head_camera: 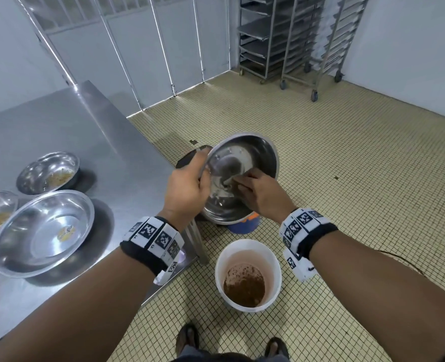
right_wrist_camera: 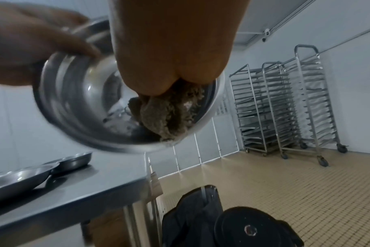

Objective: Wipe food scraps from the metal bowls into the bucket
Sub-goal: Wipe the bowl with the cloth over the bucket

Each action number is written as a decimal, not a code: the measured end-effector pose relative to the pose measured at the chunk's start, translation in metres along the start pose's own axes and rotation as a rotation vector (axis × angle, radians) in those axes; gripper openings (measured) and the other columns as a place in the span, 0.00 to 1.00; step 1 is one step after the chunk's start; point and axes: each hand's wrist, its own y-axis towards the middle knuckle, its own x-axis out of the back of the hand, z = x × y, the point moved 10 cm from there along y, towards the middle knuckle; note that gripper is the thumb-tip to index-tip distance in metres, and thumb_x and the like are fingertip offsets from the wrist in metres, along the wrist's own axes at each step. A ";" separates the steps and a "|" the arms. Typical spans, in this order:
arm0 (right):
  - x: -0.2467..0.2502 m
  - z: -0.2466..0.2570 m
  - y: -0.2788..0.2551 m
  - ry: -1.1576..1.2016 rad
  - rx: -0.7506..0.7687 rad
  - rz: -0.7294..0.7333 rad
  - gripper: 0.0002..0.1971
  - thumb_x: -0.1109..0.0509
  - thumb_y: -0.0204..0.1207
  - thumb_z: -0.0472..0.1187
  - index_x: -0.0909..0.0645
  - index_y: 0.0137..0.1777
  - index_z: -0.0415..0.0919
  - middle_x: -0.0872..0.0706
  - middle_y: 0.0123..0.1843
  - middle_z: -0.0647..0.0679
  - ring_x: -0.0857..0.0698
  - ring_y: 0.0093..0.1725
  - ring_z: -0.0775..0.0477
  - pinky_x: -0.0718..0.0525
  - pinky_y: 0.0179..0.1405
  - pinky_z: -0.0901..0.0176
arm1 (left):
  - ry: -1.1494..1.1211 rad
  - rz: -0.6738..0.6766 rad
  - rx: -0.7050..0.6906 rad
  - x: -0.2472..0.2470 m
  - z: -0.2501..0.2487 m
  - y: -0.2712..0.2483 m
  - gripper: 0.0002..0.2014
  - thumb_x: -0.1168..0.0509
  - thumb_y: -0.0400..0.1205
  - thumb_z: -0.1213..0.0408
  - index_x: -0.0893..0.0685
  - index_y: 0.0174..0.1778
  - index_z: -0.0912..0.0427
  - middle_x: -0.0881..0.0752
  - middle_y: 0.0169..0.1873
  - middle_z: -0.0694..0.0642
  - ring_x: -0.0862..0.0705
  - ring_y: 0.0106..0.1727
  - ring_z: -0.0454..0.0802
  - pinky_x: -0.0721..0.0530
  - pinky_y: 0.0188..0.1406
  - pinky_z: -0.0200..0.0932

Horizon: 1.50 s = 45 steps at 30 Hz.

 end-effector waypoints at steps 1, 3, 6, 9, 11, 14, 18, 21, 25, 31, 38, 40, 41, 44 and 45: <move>-0.004 0.006 -0.001 -0.017 0.039 -0.011 0.13 0.29 0.85 0.47 0.12 0.66 0.46 0.15 0.57 0.44 0.11 0.47 0.41 0.12 0.43 0.51 | -0.011 -0.013 0.000 0.001 -0.002 0.000 0.18 0.41 0.87 0.65 0.20 0.74 0.59 0.27 0.25 0.37 0.25 0.24 0.40 0.26 0.29 0.40; -0.016 0.017 -0.010 -0.022 0.118 -0.011 0.14 0.30 0.84 0.48 0.11 0.65 0.44 0.13 0.54 0.43 0.11 0.46 0.40 0.14 0.41 0.52 | -0.028 -0.045 0.020 0.004 0.000 0.003 0.19 0.42 0.87 0.61 0.20 0.73 0.57 0.26 0.25 0.37 0.22 0.24 0.48 0.24 0.30 0.41; -0.034 0.012 -0.027 0.054 0.067 0.083 0.23 0.40 0.85 0.60 0.14 0.70 0.49 0.14 0.62 0.45 0.13 0.53 0.44 0.16 0.49 0.55 | -0.005 -0.062 0.020 0.009 0.002 0.003 0.19 0.41 0.87 0.63 0.20 0.75 0.56 0.26 0.25 0.38 0.23 0.24 0.42 0.22 0.26 0.43; -0.053 -0.001 -0.046 0.072 0.031 0.268 0.21 0.43 0.87 0.63 0.17 0.71 0.59 0.19 0.68 0.56 0.16 0.56 0.55 0.17 0.52 0.61 | 0.031 -0.103 0.096 0.022 0.013 0.000 0.19 0.39 0.87 0.68 0.20 0.74 0.56 0.25 0.25 0.40 0.23 0.25 0.41 0.22 0.25 0.41; -0.055 -0.011 -0.054 0.024 -0.013 0.318 0.20 0.44 0.87 0.65 0.17 0.70 0.63 0.20 0.64 0.57 0.16 0.53 0.57 0.16 0.54 0.57 | 0.049 -0.134 0.123 0.030 0.019 0.000 0.19 0.39 0.88 0.70 0.20 0.75 0.56 0.24 0.25 0.42 0.23 0.25 0.39 0.28 0.24 0.34; -0.024 -0.015 -0.045 0.048 -0.092 0.099 0.19 0.39 0.88 0.60 0.15 0.70 0.55 0.20 0.59 0.54 0.18 0.47 0.56 0.16 0.46 0.55 | 0.059 -0.102 0.123 0.029 0.017 0.005 0.19 0.40 0.87 0.69 0.21 0.74 0.54 0.23 0.26 0.45 0.22 0.26 0.41 0.28 0.24 0.37; 0.005 -0.004 -0.024 -0.009 -0.010 -0.109 0.22 0.44 0.89 0.59 0.17 0.71 0.48 0.18 0.57 0.46 0.15 0.44 0.46 0.12 0.38 0.49 | 0.007 -0.073 0.082 0.020 0.006 0.002 0.19 0.43 0.87 0.63 0.21 0.74 0.53 0.17 0.27 0.53 0.18 0.26 0.53 0.17 0.27 0.47; -0.007 -0.008 -0.029 -0.086 -0.001 -0.028 0.21 0.44 0.88 0.58 0.19 0.70 0.49 0.18 0.60 0.46 0.13 0.43 0.43 0.12 0.36 0.46 | 0.011 -0.123 0.080 0.024 -0.001 0.005 0.18 0.40 0.88 0.69 0.19 0.73 0.55 0.18 0.28 0.50 0.20 0.27 0.41 0.23 0.27 0.30; -0.022 -0.024 -0.051 -0.151 -0.022 0.011 0.16 0.31 0.87 0.44 0.21 0.73 0.46 0.18 0.59 0.44 0.15 0.35 0.43 0.14 0.26 0.49 | 0.012 -0.188 0.119 0.040 0.006 0.010 0.18 0.40 0.88 0.71 0.19 0.74 0.58 0.15 0.32 0.58 0.24 0.26 0.50 0.31 0.27 0.33; 0.011 -0.004 -0.034 -0.072 0.065 -0.163 0.16 0.36 0.89 0.50 0.18 0.70 0.44 0.19 0.54 0.46 0.21 0.33 0.52 0.18 0.25 0.58 | 0.044 -0.098 0.112 0.028 0.006 0.012 0.18 0.40 0.89 0.69 0.20 0.75 0.54 0.17 0.33 0.49 0.22 0.29 0.37 0.24 0.28 0.38; -0.006 -0.009 -0.030 -0.167 0.035 -0.052 0.17 0.37 0.90 0.53 0.21 0.75 0.51 0.20 0.66 0.48 0.14 0.41 0.45 0.14 0.34 0.53 | -0.054 -0.034 0.135 0.013 0.001 0.012 0.18 0.41 0.89 0.64 0.22 0.75 0.46 0.11 0.38 0.55 0.12 0.34 0.53 0.09 0.35 0.53; -0.012 -0.018 -0.039 -0.141 -0.003 -0.039 0.18 0.37 0.90 0.54 0.23 0.77 0.53 0.20 0.65 0.50 0.20 0.38 0.53 0.21 0.32 0.60 | -0.024 -0.055 0.141 0.020 0.002 0.014 0.19 0.41 0.89 0.66 0.21 0.75 0.47 0.11 0.38 0.54 0.14 0.33 0.49 0.14 0.34 0.46; -0.015 -0.022 -0.044 -0.171 -0.016 -0.022 0.18 0.34 0.89 0.51 0.23 0.77 0.51 0.19 0.64 0.48 0.22 0.37 0.54 0.23 0.32 0.62 | -0.009 -0.074 0.149 0.025 0.005 0.015 0.19 0.41 0.89 0.66 0.20 0.75 0.48 0.12 0.38 0.54 0.16 0.32 0.47 0.18 0.34 0.43; -0.029 -0.039 -0.056 -0.206 -0.084 0.104 0.16 0.33 0.88 0.48 0.23 0.74 0.51 0.19 0.61 0.47 0.17 0.37 0.49 0.17 0.31 0.55 | 0.003 -0.116 0.180 0.036 0.013 0.018 0.19 0.41 0.89 0.68 0.20 0.76 0.52 0.12 0.39 0.57 0.20 0.32 0.52 0.27 0.34 0.41; -0.030 -0.044 -0.057 -0.198 -0.105 0.130 0.14 0.35 0.89 0.48 0.23 0.72 0.52 0.20 0.60 0.48 0.16 0.37 0.48 0.15 0.32 0.53 | 0.008 -0.108 0.186 0.036 0.014 0.020 0.19 0.41 0.89 0.68 0.21 0.76 0.52 0.12 0.40 0.57 0.19 0.34 0.53 0.27 0.35 0.40</move>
